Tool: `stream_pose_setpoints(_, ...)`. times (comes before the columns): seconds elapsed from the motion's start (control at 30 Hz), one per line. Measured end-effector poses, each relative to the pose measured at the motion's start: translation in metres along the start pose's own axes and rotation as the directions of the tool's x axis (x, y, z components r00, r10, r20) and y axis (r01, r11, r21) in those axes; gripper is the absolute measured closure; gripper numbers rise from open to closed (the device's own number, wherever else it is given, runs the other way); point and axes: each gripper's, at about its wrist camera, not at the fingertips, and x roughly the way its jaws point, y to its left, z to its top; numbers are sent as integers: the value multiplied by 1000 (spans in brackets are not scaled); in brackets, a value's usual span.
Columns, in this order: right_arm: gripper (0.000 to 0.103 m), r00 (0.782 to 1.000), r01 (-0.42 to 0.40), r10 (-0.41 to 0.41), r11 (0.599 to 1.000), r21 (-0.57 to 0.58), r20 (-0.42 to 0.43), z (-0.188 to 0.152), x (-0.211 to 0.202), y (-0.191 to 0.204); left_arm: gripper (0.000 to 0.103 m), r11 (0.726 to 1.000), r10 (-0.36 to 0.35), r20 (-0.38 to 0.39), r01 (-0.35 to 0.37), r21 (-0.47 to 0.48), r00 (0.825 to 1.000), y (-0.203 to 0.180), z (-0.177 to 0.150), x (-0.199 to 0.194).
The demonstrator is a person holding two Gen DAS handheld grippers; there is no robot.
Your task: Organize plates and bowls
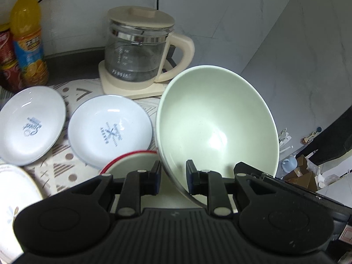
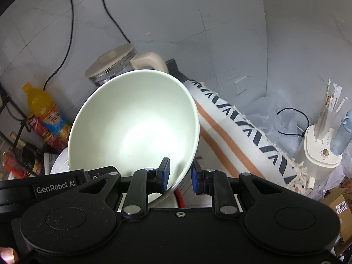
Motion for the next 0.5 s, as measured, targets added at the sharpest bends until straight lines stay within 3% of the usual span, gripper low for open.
stream_pose_setpoints(0.5,82,995,-38,28,995,-97,-99,-33,1,8,82,997,36,-44,-39,-74,998,13,-28,-9)
